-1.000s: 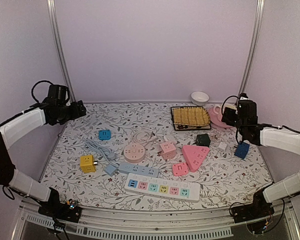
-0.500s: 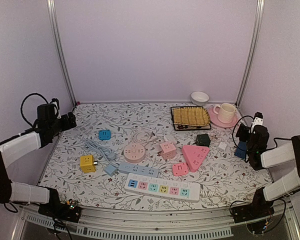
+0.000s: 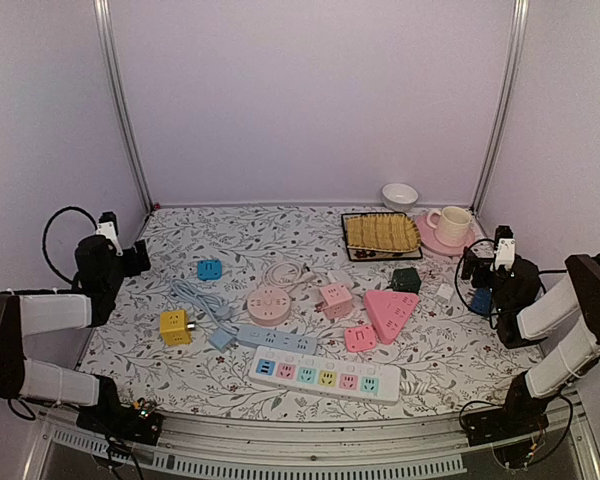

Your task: Pull the plug off the socket

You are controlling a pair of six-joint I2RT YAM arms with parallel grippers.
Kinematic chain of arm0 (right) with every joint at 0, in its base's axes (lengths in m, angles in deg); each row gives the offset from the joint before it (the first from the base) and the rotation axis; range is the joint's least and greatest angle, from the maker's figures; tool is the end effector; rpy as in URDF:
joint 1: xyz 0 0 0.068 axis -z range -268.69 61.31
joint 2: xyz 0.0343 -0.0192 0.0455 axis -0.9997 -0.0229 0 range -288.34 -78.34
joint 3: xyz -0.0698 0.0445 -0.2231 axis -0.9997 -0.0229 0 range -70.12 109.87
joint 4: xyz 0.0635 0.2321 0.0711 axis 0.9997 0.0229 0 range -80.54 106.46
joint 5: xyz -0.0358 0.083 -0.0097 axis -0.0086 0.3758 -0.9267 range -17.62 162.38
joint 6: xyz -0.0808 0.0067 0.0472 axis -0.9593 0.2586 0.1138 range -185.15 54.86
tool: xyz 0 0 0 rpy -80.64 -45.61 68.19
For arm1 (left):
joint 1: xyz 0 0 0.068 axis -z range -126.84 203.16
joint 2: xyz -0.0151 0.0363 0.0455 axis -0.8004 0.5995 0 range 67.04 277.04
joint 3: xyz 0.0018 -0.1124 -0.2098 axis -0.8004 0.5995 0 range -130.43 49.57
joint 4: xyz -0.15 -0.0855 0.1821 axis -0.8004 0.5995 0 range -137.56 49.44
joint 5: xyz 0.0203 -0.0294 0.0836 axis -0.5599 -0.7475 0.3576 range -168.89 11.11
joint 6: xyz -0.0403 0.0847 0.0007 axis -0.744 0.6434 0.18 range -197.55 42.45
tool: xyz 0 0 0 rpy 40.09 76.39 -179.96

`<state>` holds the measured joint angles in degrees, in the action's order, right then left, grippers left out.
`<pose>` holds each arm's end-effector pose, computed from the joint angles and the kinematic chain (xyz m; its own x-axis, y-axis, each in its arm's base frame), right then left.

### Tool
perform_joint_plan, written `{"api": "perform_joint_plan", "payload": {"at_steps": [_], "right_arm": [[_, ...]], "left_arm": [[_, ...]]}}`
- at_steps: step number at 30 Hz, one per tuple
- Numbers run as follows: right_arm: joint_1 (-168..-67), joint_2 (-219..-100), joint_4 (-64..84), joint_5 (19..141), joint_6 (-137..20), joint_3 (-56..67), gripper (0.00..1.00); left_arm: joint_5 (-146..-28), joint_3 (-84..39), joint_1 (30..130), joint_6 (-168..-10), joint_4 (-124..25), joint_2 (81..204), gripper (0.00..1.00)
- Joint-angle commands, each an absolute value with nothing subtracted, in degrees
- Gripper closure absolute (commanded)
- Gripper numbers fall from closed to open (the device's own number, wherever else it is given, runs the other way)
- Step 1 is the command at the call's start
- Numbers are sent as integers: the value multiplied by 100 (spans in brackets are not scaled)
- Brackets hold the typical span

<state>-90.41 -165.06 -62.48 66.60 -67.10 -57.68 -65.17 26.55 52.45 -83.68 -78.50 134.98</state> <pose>0.2863 0.0001 0.1257 -0.0433 -0.0353 -0.9984 0.0692 0.9969 -0.0382 0.2936 0.0237 0.1644 -0.2143 -0.1065 -0.9709 -0.2666 0.9627 -0.0468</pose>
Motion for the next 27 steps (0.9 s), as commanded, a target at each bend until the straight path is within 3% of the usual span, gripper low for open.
{"api": "perform_joint_plan", "payload": {"at_steps": [1,6,12,17,27], "right_arm": [[-8937,-16581,-6396,7185,-6783,-5659,1],[-8935,-16586,-6497,7168,-6778,-5693,1],[-8932,-16585,-6496,7163,-6778,-5690,1],[-8935,-16579,-6495,7163,-6778,-5693,1],[-8937,-16592,-6494,7168,-6778,-5685,1]], "left_arm": [[-6489,3084,5157,-7923,-9340,13847,3],[-6780,3346,5158,-7846,-10597,14516,3],[-7333,3072,5158,-7935,-10654,14935,3],[-7448,3914,5166,-7835,-12963,15610,3],[-7955,3546,5213,-7625,-12155,15561,3]]}}
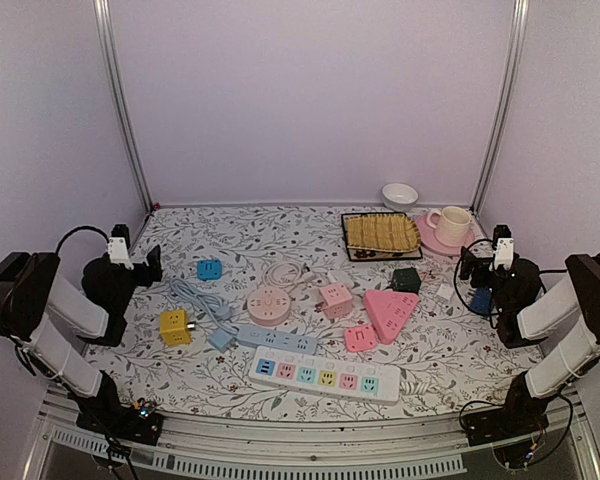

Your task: Pull the plug off the socket

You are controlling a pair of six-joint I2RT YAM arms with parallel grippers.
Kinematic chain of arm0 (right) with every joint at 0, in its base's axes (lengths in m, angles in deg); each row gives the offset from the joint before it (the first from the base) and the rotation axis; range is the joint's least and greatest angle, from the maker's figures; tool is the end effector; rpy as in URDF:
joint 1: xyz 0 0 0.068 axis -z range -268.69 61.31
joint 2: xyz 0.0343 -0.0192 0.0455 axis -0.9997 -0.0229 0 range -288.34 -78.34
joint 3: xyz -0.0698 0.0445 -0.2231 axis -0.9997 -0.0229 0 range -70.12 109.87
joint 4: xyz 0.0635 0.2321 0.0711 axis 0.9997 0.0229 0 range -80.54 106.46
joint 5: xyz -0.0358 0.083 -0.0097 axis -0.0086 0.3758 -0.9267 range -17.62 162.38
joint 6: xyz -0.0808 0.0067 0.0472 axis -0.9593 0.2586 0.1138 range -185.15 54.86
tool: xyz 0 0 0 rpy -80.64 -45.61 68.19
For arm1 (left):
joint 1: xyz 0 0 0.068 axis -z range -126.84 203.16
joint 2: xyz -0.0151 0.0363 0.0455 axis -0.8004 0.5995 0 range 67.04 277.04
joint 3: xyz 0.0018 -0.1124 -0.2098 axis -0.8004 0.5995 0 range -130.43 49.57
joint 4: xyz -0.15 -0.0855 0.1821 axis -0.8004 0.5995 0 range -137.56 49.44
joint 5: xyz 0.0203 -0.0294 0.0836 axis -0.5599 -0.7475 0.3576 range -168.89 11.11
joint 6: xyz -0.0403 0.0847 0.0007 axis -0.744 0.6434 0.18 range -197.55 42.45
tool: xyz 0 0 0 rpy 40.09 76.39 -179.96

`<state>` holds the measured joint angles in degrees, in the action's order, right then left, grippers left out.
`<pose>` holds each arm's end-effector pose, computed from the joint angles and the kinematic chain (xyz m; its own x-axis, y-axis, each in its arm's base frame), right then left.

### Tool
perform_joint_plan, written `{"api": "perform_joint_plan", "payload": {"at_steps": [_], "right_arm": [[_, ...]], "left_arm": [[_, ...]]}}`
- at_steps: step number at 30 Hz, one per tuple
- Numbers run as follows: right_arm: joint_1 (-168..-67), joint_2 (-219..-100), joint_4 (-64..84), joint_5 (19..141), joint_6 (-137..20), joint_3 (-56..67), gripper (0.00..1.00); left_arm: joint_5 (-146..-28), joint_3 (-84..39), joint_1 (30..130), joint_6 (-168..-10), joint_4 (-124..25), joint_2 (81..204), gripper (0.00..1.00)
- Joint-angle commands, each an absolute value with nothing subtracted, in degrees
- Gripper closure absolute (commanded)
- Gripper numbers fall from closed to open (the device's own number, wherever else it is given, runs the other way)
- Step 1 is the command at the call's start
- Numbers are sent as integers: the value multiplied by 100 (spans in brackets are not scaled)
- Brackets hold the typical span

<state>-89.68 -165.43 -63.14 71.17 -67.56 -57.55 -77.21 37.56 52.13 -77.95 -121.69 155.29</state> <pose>0.2872 0.0032 0.1265 -0.0337 -0.0428 -0.9985 0.0023 0.9991 -0.0429 0.2853 0.0076 0.1227 -0.0365 -0.0077 -0.9993 -0.0475 0.9989 -0.0060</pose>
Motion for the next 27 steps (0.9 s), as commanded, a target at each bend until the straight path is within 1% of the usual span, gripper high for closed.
{"api": "perform_joint_plan", "payload": {"at_steps": [1,27], "right_arm": [[-8932,-16588,-6487,7168,-6778,-5685,1],[-8849,-16614,-6296,7300,-6699,-5578,1]], "left_arm": [[-7940,3524,5219,-7602,-12147,15577,3],[-7980,3481,5246,-7550,-12086,15581,3]]}}
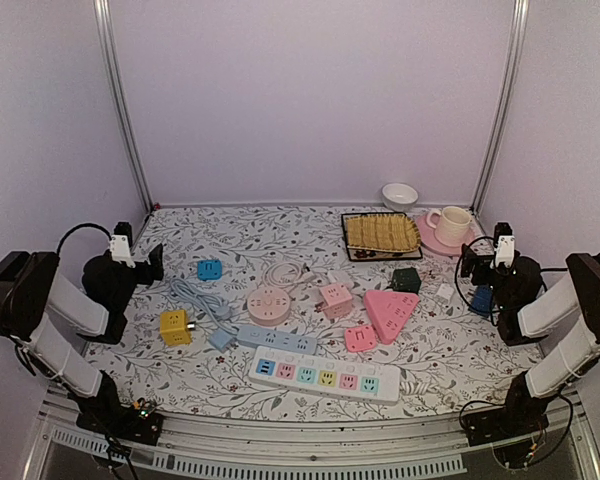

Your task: Pull the plug off the socket

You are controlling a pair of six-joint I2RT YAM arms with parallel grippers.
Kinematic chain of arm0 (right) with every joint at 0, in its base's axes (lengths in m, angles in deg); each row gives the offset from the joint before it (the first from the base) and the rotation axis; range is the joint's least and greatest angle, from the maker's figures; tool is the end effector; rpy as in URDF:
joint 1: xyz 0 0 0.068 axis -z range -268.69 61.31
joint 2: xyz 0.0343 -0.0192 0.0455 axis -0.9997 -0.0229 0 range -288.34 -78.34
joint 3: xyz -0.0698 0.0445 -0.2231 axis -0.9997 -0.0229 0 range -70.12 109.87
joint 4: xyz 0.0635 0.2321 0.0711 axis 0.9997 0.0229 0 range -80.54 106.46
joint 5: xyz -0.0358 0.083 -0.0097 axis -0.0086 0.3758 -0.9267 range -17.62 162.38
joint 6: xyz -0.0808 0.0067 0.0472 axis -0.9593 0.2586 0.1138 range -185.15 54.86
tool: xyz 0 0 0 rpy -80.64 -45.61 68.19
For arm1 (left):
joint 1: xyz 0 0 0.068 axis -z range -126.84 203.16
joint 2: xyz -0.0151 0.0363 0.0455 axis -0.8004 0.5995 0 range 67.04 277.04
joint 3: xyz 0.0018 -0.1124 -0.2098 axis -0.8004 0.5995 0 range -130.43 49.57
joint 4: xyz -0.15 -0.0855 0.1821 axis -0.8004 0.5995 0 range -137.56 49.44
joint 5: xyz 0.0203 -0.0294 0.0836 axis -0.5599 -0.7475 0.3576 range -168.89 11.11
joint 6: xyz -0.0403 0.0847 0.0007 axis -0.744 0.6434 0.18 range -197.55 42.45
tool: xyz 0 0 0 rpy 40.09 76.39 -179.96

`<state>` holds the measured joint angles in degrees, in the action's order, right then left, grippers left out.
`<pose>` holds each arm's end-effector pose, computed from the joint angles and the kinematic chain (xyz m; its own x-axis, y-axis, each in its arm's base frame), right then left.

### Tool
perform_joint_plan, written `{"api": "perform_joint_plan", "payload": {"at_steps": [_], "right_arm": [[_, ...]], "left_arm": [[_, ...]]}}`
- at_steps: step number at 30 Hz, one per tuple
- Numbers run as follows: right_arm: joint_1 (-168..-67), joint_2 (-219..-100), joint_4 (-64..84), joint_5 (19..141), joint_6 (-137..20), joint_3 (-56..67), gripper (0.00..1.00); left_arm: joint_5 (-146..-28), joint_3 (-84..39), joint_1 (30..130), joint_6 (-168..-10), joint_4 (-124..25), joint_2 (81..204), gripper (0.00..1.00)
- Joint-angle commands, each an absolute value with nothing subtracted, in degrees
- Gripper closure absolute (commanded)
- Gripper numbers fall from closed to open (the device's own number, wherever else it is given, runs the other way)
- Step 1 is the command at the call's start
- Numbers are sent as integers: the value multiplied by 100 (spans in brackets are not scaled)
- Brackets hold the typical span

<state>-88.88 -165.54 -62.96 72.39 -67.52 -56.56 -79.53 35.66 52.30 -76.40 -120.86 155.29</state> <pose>0.2909 0.0010 0.1303 -0.0212 -0.0416 -0.9989 -0.0045 0.9991 -0.0415 0.2925 0.0035 0.1295 -0.0182 0.0197 -0.9996 -0.0035 0.9998 0.0198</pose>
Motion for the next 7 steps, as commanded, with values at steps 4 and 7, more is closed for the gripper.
{"api": "perform_joint_plan", "payload": {"at_steps": [4,7], "right_arm": [[-8844,-16618,-6301,7300,-6699,-5578,1],[-8843,-16606,-6309,7300,-6699,-5575,1]], "left_arm": [[-7976,3481,5248,-7553,-12082,15581,3],[-7982,3481,5255,-7550,-12086,15581,3]]}}
